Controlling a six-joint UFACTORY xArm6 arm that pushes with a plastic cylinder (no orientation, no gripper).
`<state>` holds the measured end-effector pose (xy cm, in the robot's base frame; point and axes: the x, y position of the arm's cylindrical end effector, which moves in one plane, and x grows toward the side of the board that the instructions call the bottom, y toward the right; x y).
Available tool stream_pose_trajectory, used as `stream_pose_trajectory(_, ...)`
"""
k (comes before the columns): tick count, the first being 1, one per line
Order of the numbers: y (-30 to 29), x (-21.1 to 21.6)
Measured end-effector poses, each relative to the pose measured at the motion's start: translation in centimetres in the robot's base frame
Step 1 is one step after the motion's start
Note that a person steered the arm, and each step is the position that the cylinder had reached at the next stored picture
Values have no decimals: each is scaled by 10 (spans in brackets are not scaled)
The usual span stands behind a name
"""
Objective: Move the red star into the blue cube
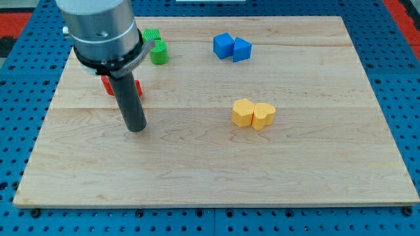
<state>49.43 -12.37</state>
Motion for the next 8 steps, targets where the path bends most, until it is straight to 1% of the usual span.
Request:
stream_pose_trajectory(1, -7, 11)
stream_pose_trajectory(3, 18, -8)
stream_pose_trajectory(5, 28, -8)
stream_pose_trajectory(8, 33, -39)
